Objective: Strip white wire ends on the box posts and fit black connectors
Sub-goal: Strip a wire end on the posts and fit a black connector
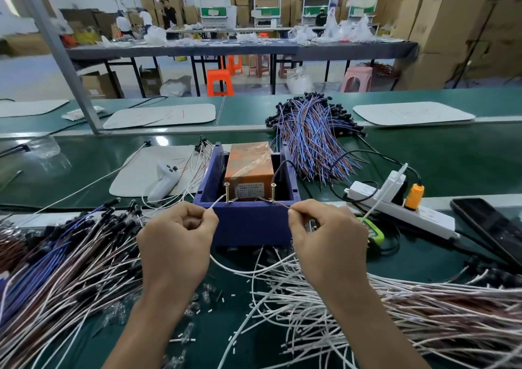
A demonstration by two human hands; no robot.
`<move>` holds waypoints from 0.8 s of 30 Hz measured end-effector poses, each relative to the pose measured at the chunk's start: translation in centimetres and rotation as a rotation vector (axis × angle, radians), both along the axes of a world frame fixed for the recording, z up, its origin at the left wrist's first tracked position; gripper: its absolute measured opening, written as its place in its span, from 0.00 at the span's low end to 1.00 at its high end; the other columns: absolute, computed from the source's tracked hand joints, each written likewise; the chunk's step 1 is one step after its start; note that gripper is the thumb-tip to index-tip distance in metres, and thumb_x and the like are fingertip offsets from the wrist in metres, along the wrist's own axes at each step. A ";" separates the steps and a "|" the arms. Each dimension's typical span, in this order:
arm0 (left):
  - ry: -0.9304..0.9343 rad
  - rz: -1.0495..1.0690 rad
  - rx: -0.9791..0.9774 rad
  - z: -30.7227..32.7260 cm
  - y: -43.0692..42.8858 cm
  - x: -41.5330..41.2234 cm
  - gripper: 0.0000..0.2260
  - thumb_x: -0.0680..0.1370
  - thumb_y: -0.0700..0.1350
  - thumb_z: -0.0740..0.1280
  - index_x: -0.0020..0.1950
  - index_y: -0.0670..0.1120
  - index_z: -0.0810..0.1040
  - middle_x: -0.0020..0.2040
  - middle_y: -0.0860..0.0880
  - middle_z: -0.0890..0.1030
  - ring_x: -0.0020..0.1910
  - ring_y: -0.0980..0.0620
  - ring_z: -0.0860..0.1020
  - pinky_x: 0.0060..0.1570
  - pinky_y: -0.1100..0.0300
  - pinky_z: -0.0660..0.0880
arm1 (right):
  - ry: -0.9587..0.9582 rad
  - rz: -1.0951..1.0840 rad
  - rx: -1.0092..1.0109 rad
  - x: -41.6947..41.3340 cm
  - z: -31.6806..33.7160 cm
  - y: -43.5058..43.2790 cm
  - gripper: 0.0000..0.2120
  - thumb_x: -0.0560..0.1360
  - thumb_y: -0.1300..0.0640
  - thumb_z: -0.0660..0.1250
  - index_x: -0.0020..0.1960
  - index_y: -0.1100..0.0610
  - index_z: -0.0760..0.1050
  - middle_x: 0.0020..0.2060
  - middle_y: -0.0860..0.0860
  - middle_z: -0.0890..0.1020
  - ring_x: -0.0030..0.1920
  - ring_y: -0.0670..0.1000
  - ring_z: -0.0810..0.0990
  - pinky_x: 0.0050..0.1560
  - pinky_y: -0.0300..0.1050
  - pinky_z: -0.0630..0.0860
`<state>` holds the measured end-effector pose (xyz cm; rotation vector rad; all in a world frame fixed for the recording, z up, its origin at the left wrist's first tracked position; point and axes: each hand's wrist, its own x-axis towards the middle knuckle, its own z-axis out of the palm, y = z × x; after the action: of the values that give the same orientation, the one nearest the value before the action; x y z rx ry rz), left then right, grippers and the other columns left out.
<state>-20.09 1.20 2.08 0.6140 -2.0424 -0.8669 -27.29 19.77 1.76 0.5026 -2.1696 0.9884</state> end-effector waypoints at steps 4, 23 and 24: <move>0.002 0.002 0.013 0.0 0.1 0.0 0.11 0.73 0.47 0.75 0.32 0.56 0.79 0.29 0.65 0.80 0.32 0.60 0.80 0.35 0.66 0.69 | -0.033 0.003 0.011 0.1 0.1 -0.2 0.04 0.72 0.55 0.71 0.39 0.49 0.82 0.28 0.44 0.80 0.30 0.52 0.73 0.38 0.40 0.64; 0.221 -0.043 0.121 0.0 0.2 0.7 0.06 0.75 0.49 0.67 0.38 0.54 0.81 0.25 0.54 0.76 0.19 0.57 0.66 0.21 0.67 0.61 | -0.107 0.028 0.320 1.2 2.4 2.0 0.06 0.75 0.52 0.69 0.39 0.49 0.80 0.27 0.46 0.79 0.31 0.53 0.76 0.35 0.45 0.67; 0.235 -0.030 0.141 0.0 0.1 0.7 0.07 0.75 0.48 0.67 0.38 0.54 0.81 0.24 0.55 0.75 0.19 0.56 0.66 0.20 0.66 0.61 | -0.114 0.042 0.352 1.3 2.8 2.5 0.08 0.76 0.50 0.68 0.39 0.49 0.80 0.27 0.46 0.78 0.32 0.53 0.75 0.36 0.45 0.66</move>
<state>-19.39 1.32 2.10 0.5316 -1.7946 -1.0564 -26.01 22.23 4.54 0.6717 -2.4588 0.6705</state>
